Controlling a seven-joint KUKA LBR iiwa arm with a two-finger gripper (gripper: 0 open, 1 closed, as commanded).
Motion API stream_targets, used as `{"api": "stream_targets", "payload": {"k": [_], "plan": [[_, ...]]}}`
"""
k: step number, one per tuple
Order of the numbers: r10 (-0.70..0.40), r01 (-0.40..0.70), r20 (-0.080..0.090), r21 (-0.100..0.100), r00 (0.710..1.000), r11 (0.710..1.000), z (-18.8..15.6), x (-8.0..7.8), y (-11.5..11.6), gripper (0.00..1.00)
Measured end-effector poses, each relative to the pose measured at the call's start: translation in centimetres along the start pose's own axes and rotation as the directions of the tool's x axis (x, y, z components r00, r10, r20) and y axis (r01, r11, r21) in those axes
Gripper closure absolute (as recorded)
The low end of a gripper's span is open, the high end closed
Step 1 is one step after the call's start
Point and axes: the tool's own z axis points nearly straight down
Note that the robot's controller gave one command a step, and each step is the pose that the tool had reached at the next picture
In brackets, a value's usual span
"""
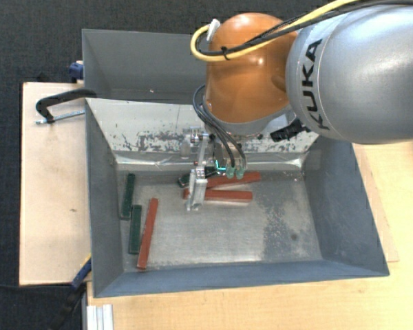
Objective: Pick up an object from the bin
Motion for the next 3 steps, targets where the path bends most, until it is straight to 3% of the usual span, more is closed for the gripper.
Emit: {"api": "stream_targets", "payload": {"k": [1, 2, 3], "plan": [[0.003, -0.003, 0.009, -0.001, 1.000, 1.000, -0.5, -0.2, -0.1, 0.00], [-0.014, 0.014, 0.012, -0.002, 1.000, 1.000, 6.5, -0.4, -3.3, 0.00], [0.113, -0.113, 0.010, -0.003, 0.994, 0.994, 7.8, -2.7, -8.4, 0.00]]}}
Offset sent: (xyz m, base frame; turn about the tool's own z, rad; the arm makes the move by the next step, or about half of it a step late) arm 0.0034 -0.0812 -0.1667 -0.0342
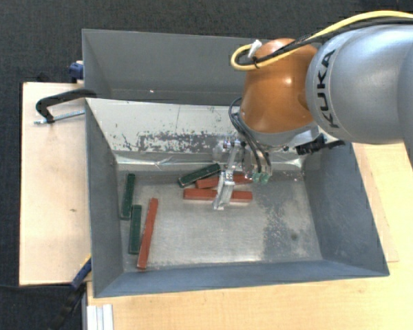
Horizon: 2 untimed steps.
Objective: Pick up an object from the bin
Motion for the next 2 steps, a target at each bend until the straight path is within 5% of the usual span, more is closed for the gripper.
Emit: {"api": "stream_targets", "payload": {"k": [1, 2], "plan": [[-0.208, 0.208, 0.005, 0.000, 0.978, 0.978, 0.9, -1.7, -0.7, 0.00], [-0.022, 0.022, 0.001, 0.000, 1.000, 1.000, 5.7, -1.3, -0.8, 0.00]]}}
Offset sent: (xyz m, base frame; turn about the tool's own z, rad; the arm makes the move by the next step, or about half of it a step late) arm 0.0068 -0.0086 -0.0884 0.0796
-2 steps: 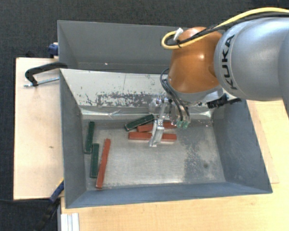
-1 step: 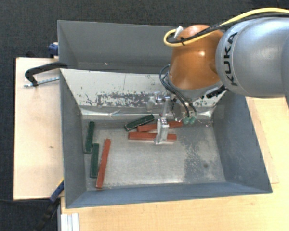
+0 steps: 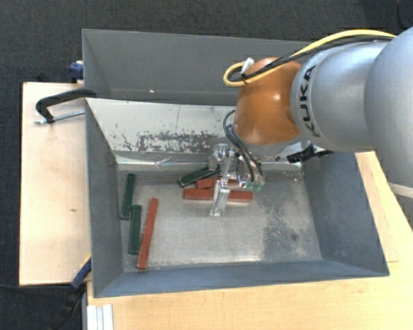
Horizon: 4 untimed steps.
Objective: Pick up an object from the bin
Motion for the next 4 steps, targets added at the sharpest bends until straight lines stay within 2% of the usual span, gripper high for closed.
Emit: {"api": "stream_targets", "payload": {"k": [1, 2, 4], "plan": [[-0.149, 0.149, 0.018, 0.002, 0.989, 0.989, 2.2, -0.4, -0.9, 1.00], [-0.149, 0.149, 0.018, 0.001, 0.989, 0.989, 2.2, -0.4, -0.9, 1.00], [-0.150, 0.150, -0.002, 0.000, 0.989, 0.989, 0.0, 0.2, -0.9, 1.00]]}}
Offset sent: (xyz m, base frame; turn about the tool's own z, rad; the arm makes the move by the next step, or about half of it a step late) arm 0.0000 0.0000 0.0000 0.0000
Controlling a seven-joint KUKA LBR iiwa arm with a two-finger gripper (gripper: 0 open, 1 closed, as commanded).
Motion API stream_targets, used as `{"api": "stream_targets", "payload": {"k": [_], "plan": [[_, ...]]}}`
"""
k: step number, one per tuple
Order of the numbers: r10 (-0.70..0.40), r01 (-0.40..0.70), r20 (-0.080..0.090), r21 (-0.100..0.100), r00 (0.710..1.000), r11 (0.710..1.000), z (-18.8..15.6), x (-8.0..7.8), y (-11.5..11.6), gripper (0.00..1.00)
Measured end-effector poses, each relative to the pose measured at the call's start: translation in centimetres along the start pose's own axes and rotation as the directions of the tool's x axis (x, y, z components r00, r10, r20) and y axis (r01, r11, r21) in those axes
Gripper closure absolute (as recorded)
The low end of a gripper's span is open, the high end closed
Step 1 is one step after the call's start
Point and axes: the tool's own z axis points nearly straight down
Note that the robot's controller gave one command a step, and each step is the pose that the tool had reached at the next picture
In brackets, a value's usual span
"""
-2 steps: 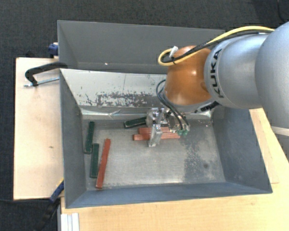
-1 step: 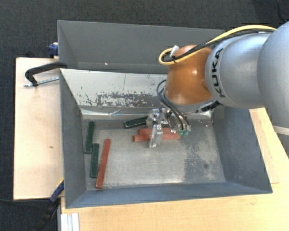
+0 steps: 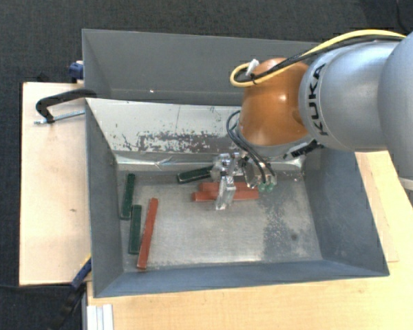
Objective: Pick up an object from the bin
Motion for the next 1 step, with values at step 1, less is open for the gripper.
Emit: {"api": "stream_targets", "payload": {"k": [1], "plan": [[0.000, 0.000, -0.002, 0.000, 1.000, 1.000, -2.10, -0.04, 0.04, 1.00]]}}
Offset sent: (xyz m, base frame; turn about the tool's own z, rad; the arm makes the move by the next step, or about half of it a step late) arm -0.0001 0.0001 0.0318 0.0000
